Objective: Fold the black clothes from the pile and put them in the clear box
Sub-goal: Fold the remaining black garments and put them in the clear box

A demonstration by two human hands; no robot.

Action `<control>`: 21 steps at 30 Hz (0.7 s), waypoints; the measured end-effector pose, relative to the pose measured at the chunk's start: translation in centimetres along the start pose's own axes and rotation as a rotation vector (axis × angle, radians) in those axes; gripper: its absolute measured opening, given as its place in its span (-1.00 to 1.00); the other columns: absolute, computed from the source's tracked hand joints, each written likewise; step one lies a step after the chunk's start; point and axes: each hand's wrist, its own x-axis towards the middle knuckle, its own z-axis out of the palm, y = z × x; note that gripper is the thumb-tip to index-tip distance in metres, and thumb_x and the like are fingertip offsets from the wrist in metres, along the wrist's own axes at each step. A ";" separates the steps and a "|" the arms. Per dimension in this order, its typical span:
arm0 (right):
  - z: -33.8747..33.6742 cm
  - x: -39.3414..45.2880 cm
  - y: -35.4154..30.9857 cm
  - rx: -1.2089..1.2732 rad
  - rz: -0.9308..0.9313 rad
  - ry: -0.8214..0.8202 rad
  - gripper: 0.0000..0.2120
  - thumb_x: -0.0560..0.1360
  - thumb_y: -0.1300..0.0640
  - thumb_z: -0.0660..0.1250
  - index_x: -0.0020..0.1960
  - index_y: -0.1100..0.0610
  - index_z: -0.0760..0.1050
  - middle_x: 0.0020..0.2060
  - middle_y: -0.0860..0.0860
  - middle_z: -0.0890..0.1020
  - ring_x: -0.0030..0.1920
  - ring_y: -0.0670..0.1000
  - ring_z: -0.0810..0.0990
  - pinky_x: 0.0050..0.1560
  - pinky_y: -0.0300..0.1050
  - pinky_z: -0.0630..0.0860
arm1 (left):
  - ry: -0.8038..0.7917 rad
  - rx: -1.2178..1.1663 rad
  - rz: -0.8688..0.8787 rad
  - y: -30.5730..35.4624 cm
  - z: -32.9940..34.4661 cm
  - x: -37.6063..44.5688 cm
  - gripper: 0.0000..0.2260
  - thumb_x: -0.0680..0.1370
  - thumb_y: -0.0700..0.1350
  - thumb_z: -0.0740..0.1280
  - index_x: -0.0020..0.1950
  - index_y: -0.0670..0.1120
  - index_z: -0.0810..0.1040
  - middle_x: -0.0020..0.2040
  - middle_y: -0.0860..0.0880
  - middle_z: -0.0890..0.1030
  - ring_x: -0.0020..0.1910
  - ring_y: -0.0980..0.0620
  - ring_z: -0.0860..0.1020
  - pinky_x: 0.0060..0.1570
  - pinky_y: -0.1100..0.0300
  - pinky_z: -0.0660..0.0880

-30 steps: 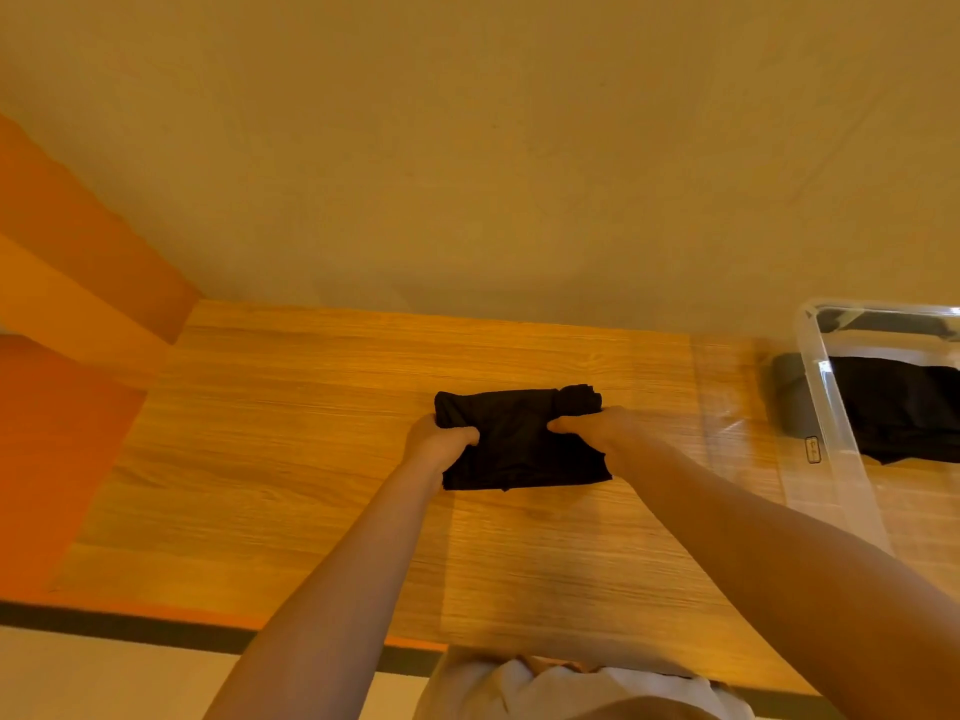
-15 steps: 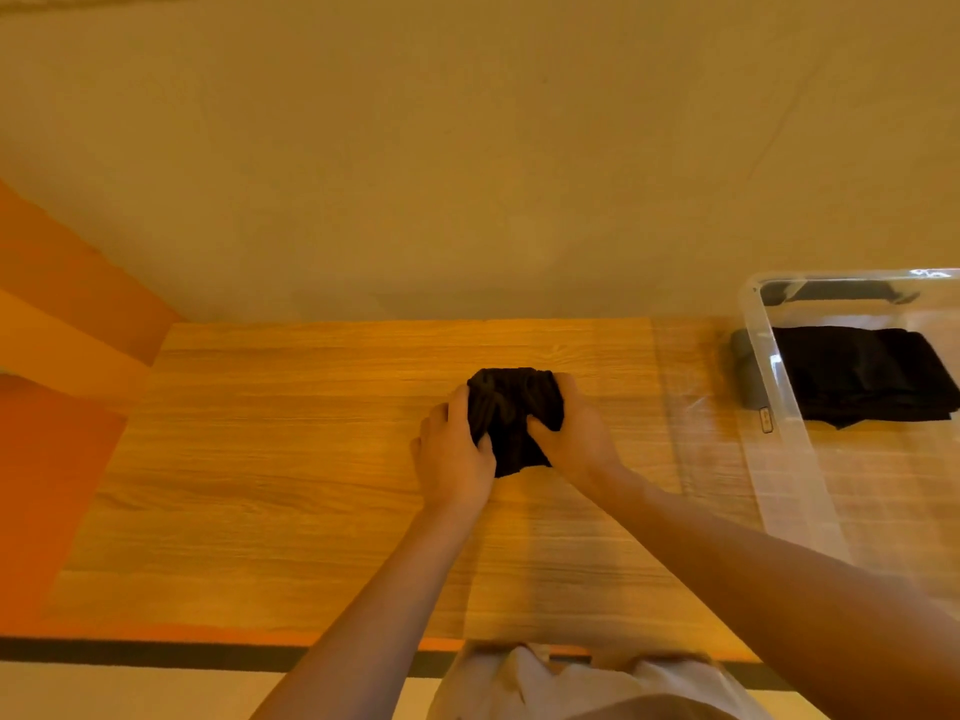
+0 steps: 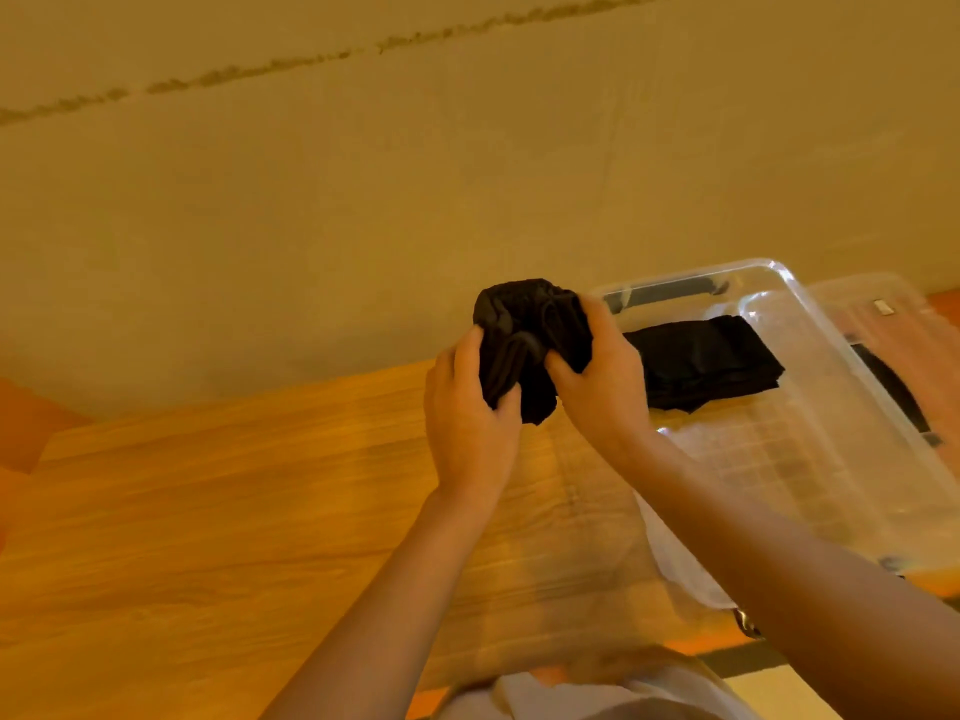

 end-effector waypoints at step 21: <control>-18.1 -0.3 14.6 -0.429 0.520 -0.004 -0.57 0.49 0.20 0.33 0.32 0.16 0.33 -0.10 0.06 0.51 -0.17 0.12 0.54 -0.27 -0.05 0.46 | -0.732 -0.018 -0.767 10.2 17.0 -2.7 -0.53 0.63 -0.17 0.17 0.50 -0.17 0.11 0.20 -0.10 0.45 0.06 -0.08 0.50 -0.17 0.17 0.43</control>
